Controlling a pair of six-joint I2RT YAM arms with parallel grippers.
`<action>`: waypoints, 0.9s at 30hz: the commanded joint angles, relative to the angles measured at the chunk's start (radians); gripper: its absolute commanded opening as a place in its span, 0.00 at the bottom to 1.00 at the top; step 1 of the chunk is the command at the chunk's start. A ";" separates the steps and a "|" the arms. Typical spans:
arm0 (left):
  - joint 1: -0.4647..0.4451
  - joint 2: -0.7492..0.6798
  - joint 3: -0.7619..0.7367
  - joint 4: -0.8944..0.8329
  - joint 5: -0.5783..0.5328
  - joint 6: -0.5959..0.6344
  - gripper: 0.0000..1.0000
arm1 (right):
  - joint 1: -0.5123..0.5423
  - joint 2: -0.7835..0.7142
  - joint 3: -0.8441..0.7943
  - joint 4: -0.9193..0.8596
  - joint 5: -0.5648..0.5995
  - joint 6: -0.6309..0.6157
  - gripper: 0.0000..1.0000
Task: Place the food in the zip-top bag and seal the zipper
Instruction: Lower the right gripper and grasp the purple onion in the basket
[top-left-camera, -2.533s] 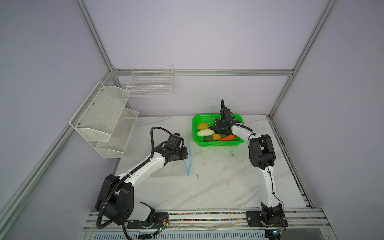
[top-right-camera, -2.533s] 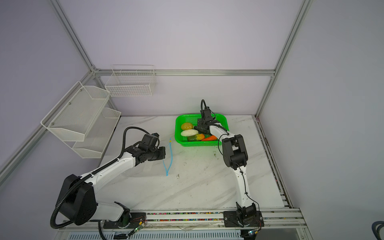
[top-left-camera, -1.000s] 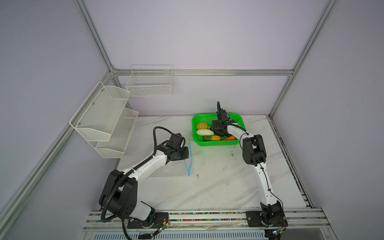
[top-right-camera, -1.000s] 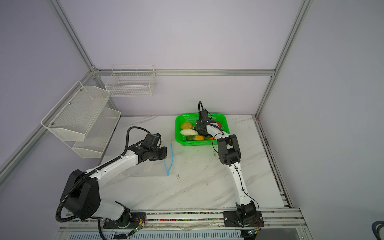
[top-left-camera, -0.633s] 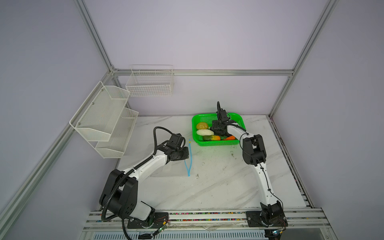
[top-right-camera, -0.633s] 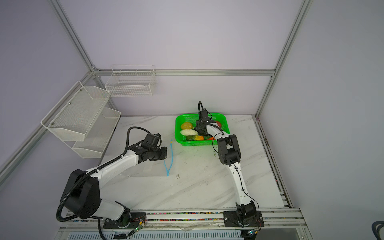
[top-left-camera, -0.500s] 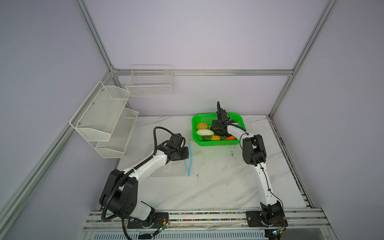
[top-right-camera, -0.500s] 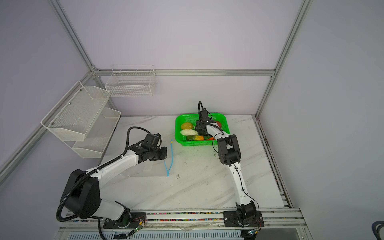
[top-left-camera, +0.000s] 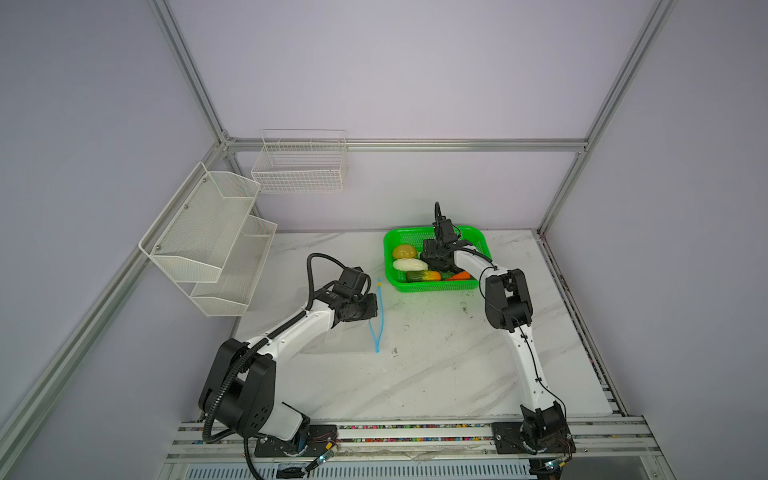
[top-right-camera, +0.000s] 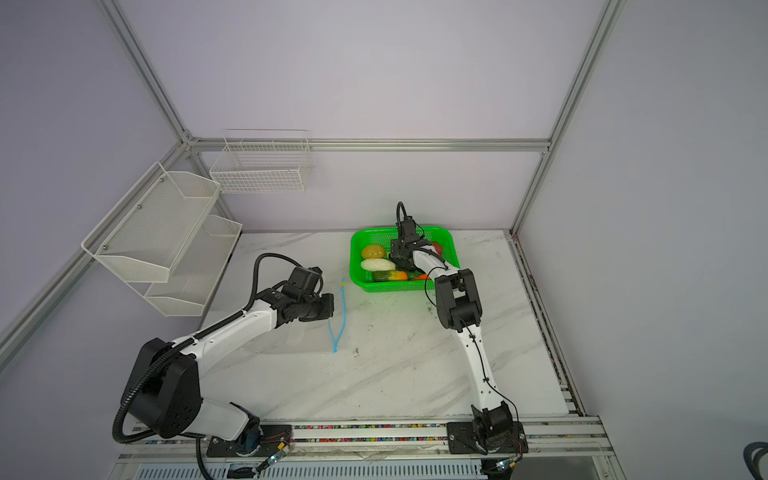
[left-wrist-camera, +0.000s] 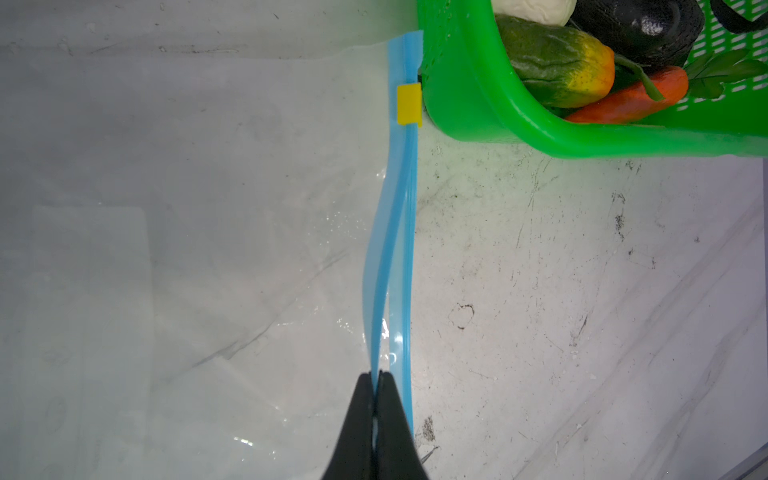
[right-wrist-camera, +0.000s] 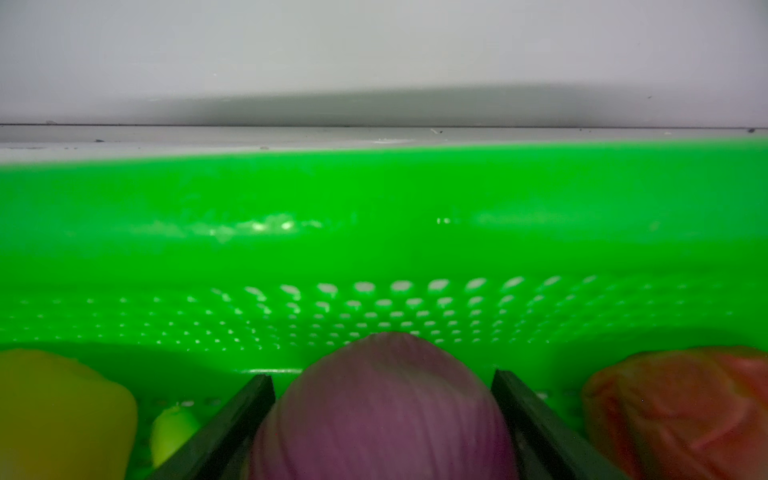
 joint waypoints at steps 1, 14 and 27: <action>-0.005 -0.009 0.101 0.016 0.011 0.015 0.02 | -0.005 -0.019 0.020 0.013 -0.008 0.011 0.81; -0.005 -0.001 0.102 0.017 0.014 0.011 0.00 | -0.004 -0.079 -0.015 0.045 -0.024 0.008 0.67; -0.005 0.000 0.098 0.032 0.024 -0.014 0.00 | -0.004 -0.268 -0.210 0.113 -0.117 0.040 0.64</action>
